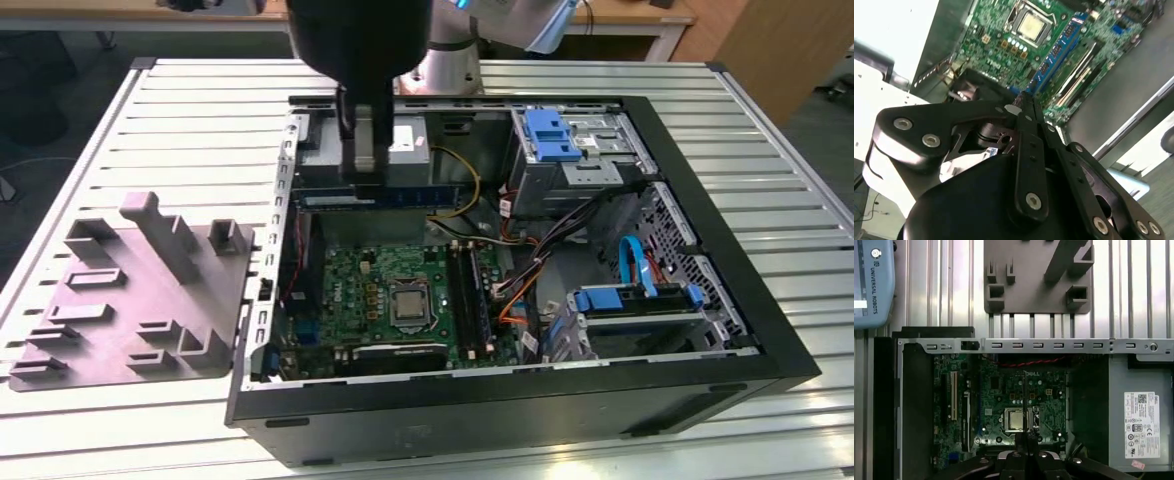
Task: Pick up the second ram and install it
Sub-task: 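Pick up the second ram and move it above second insertion slot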
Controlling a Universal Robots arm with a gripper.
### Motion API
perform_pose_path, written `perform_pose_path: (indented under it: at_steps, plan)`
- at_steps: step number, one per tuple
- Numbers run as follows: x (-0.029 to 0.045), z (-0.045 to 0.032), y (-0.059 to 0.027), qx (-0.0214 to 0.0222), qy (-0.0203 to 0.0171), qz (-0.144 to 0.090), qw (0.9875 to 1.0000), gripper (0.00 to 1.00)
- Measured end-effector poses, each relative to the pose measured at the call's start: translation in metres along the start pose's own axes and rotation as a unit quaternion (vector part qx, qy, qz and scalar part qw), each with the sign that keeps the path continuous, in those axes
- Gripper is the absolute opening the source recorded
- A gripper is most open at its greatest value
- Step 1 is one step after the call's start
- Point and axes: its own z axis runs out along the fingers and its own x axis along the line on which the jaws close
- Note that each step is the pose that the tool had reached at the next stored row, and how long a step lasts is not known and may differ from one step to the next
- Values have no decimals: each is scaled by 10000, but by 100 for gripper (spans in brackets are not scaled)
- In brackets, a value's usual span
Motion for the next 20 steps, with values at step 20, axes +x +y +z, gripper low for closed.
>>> perform_pose_path:
  at_steps: [20]
  plan:
    - [-8, 61, -364, 0, 0, 0, 10000, 11]
